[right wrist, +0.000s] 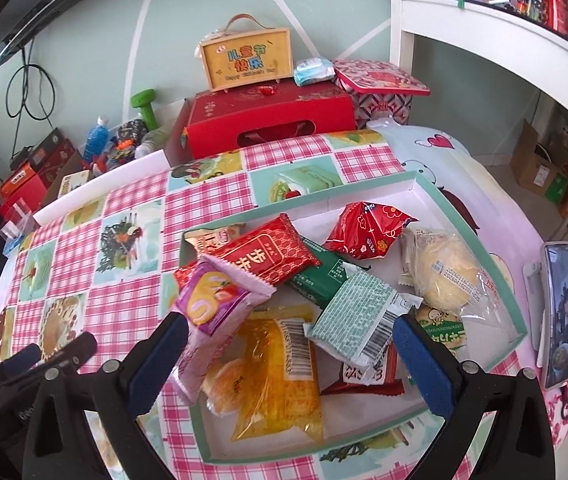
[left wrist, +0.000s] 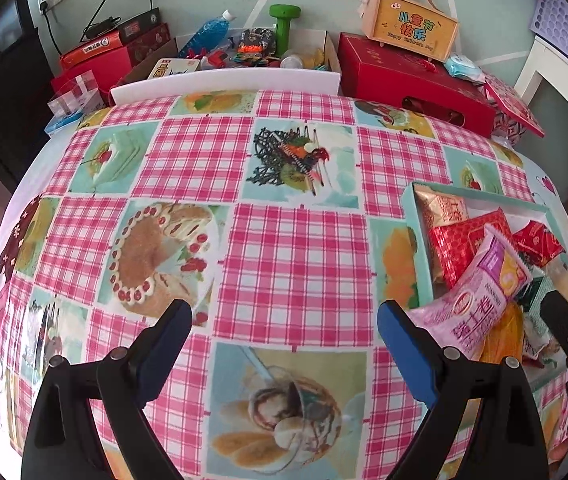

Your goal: Organize snacks

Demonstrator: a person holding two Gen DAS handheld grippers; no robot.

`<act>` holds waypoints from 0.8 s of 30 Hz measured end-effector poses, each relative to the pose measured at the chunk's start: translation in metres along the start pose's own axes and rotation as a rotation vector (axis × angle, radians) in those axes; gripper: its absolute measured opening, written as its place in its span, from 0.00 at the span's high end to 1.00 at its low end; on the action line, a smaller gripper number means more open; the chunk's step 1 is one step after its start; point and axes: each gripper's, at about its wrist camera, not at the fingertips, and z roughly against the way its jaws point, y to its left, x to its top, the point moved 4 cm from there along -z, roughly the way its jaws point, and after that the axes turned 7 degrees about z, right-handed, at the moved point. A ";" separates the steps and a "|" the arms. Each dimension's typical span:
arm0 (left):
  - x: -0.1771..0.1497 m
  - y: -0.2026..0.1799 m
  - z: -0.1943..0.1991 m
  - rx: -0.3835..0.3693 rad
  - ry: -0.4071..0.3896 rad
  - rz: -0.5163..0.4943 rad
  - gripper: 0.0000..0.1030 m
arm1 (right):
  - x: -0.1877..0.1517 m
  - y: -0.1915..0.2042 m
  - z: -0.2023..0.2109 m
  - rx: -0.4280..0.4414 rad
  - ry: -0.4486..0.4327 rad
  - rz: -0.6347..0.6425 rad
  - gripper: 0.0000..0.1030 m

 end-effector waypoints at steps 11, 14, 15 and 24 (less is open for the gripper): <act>-0.035 0.024 0.001 -0.011 0.033 0.014 0.09 | -0.033 0.015 0.017 0.011 0.006 0.048 0.00; -0.046 0.029 -0.002 -0.013 0.043 0.012 0.09 | -0.040 0.016 0.020 0.014 0.008 0.047 0.00; -0.048 0.029 -0.002 -0.015 0.042 0.010 0.09 | -0.042 0.016 0.020 0.015 0.009 0.048 0.00; -0.068 0.028 0.006 -0.062 0.011 -0.005 0.09 | -0.067 0.011 0.025 0.021 0.031 0.033 0.00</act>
